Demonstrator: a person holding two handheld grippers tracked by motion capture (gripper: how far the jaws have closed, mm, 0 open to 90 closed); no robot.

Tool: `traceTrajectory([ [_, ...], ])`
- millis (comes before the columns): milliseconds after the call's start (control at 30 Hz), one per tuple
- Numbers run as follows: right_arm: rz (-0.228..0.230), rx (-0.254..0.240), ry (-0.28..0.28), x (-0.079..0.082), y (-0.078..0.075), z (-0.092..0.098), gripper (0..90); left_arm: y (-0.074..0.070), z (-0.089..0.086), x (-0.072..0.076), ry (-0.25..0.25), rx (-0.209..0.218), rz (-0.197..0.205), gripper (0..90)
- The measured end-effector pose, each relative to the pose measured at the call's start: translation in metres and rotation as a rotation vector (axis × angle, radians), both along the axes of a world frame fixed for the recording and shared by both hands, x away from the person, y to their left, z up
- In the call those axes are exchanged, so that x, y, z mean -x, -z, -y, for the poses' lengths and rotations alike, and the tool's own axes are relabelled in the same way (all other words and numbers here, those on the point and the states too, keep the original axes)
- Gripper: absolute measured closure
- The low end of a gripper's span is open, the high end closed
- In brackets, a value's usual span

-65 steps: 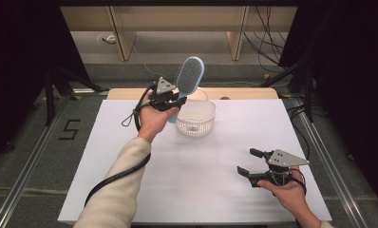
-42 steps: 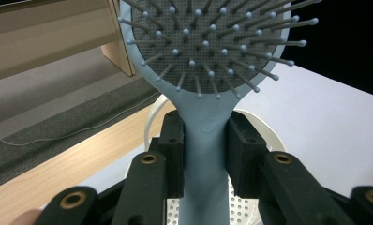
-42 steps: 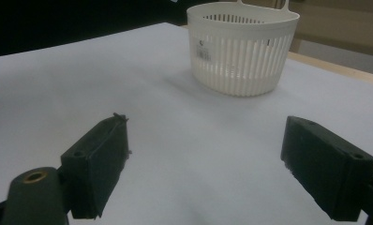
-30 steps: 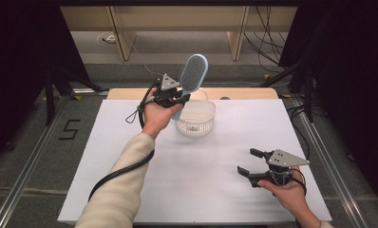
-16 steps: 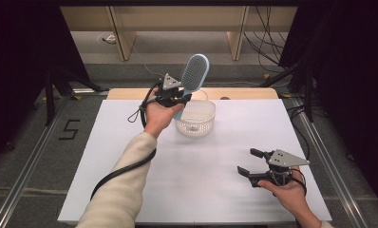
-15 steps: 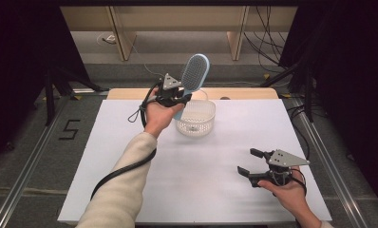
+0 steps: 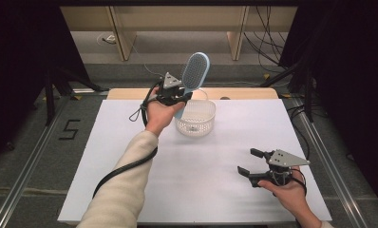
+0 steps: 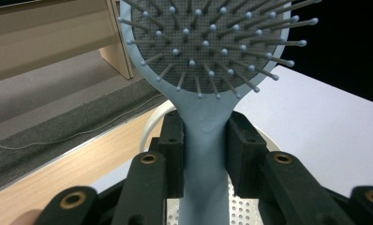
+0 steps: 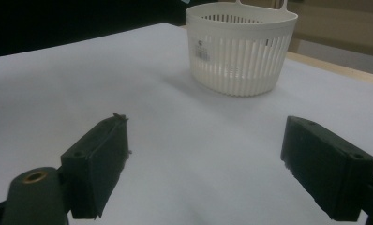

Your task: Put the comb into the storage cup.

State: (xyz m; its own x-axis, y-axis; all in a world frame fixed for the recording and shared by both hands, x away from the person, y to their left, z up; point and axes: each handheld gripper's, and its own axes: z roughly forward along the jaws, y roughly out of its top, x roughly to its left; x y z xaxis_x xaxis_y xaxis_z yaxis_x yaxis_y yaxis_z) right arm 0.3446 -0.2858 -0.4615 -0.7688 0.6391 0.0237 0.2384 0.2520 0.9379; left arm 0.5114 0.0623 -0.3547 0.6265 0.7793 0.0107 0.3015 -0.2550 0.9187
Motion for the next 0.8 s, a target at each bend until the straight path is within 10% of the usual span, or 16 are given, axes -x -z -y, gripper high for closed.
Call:
traceTrajectory([
  [800,-0.001,0.000,-0.001,0.0004,-0.0001,0.0002,16.4,0.0092,0.0045,-0.0058,-0.016,-0.007,0.019,70.0],
])
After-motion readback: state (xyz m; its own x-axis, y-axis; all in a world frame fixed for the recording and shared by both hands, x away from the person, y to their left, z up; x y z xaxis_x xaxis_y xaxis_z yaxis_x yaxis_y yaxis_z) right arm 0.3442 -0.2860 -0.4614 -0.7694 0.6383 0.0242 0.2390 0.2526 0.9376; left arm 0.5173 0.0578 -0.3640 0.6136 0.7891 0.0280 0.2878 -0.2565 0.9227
